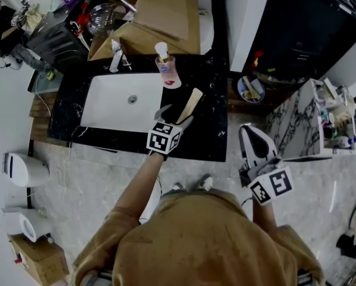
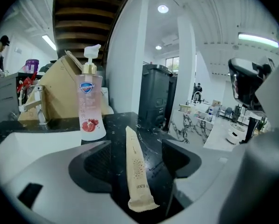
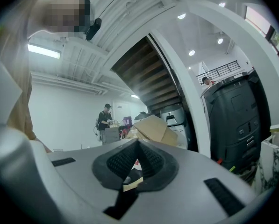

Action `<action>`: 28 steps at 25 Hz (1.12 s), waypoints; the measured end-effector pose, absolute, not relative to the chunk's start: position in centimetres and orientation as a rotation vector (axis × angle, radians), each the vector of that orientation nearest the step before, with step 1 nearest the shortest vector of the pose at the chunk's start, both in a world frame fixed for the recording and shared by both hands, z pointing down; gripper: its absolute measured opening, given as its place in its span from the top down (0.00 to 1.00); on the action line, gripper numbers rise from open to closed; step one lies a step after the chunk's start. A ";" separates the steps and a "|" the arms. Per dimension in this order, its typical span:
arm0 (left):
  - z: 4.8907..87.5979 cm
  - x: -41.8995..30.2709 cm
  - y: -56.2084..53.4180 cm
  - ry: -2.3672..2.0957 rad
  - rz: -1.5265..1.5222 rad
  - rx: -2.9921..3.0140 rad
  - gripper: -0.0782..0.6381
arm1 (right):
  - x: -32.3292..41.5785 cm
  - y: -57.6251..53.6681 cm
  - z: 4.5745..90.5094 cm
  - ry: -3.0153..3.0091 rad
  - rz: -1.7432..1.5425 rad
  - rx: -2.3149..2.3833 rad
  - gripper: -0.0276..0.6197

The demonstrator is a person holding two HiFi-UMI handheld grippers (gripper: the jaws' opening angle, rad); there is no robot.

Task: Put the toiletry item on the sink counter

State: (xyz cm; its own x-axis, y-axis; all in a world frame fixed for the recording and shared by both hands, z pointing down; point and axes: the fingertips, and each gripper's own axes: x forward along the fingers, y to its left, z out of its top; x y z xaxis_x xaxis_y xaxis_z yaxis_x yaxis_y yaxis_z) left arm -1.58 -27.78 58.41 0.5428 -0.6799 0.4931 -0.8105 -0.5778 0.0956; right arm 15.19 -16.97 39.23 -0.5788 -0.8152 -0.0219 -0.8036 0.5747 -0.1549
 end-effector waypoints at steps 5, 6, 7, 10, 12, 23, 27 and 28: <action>57.4 -2.8 -27.1 -1.223 0.572 2.484 0.44 | 13.1 -16.0 38.3 2.717 -0.179 -1.385 0.95; 57.5 -3.0 -26.9 -1.220 0.573 2.482 0.44 | 12.8 -15.8 38.1 2.719 -0.176 -1.386 0.95; 57.5 -3.3 -26.6 -1.218 0.572 2.479 0.44 | 12.6 -15.6 37.9 2.719 -0.173 -1.389 0.95; 57.3 -4.0 -26.2 -1.218 0.569 2.484 0.44 | 12.1 -15.1 37.4 2.711 -0.160 -1.407 0.95; 56.9 -4.5 -26.1 -1.230 0.570 2.497 0.44 | 11.8 -14.6 37.2 2.707 -0.157 -1.420 0.95; 54.5 -7.7 -25.3 -1.336 0.462 2.526 0.61 | 10.7 -12.2 37.4 2.691 -0.174 -1.470 0.95; 53.7 -8.8 -24.4 -1.355 0.427 2.542 0.72 | 10.1 -11.1 37.7 2.690 -0.192 -1.486 0.95; 53.6 -9.0 -24.2 -1.352 0.417 2.549 0.75 | 9.9 -10.7 37.8 2.690 -0.194 -1.490 0.95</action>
